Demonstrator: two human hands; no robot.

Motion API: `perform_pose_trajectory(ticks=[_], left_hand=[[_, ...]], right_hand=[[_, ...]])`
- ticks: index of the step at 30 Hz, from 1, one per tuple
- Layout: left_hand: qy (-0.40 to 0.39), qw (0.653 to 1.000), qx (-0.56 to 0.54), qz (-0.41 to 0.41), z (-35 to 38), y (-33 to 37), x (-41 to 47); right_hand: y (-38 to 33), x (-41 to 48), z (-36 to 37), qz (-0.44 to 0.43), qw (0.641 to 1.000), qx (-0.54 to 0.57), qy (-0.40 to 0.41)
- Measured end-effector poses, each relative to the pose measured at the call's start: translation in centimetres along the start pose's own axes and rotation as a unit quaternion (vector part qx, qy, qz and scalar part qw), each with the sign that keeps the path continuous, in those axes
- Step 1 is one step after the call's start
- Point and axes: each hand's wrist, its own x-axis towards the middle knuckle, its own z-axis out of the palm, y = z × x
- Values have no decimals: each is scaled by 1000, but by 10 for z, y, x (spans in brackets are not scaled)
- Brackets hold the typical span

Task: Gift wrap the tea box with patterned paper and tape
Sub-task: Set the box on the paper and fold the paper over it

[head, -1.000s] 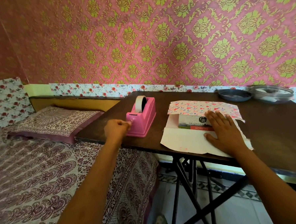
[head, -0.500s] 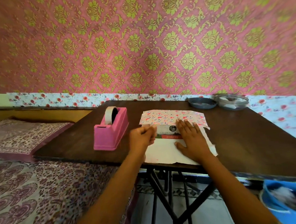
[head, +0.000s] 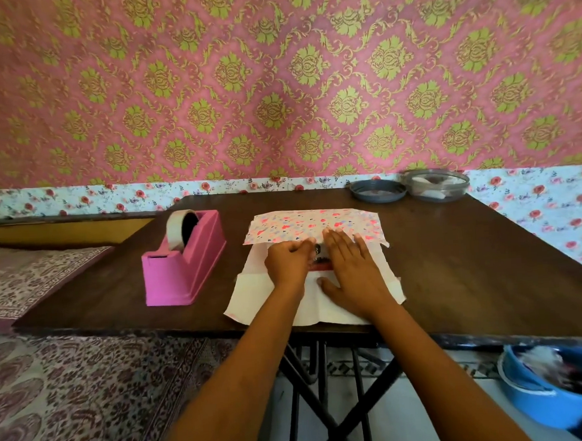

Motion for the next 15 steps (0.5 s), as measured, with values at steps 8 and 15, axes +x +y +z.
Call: perform_pose_trajectory(ticks=[8, 15], left_hand=[[11, 994, 102, 42, -1, -9, 4], [10, 935, 352, 49, -8, -4, 8]], right_hand=[[2, 0, 1, -2, 1000, -2, -4], [1, 0, -2, -2, 1000, 4, -13]])
